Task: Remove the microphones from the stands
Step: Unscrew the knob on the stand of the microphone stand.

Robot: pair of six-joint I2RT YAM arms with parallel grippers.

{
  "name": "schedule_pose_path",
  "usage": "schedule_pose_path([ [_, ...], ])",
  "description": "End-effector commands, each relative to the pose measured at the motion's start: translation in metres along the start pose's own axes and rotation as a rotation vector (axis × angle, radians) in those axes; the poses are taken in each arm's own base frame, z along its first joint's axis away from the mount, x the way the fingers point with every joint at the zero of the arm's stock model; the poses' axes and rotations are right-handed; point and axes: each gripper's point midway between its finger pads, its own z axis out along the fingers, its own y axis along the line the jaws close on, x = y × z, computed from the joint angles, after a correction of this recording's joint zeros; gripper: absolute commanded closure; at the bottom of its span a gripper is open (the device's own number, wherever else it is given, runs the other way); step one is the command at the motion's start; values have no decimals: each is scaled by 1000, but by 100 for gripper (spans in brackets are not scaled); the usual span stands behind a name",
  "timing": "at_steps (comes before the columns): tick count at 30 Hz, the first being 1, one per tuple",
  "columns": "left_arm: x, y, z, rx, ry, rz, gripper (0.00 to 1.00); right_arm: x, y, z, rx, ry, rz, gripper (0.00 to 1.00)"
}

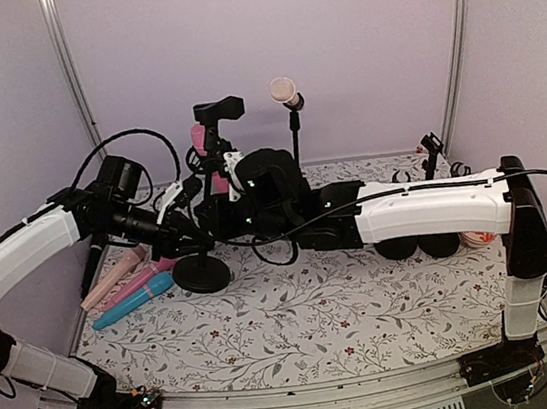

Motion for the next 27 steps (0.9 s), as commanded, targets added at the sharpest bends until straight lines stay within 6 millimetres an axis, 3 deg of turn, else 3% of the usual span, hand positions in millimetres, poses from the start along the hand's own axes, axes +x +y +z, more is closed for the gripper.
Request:
schedule_pose_path([
  [1, -30, -6, -13, -11, -88, 108, 100, 1, 4, -4, -16, 6, 18, 88],
  [4, -31, -7, -14, -2, -91, 107, 100, -3, 14, -7, -68, 3, 21, 100],
  [7, -32, -17, -15, 51, -101, 104, 100, -11, 36, -17, -194, -17, -3, 100],
  [13, -37, -56, -24, 266, -149, 106, 100, -23, 78, -49, -522, -19, -113, 100],
  [18, -39, -80, -33, 397, -185, 102, 100, -23, 94, -74, -744, 14, -168, 100],
  [27, -44, -95, -43, 475, -222, 112, 100, -17, 119, -113, -1006, 57, -257, 100],
])
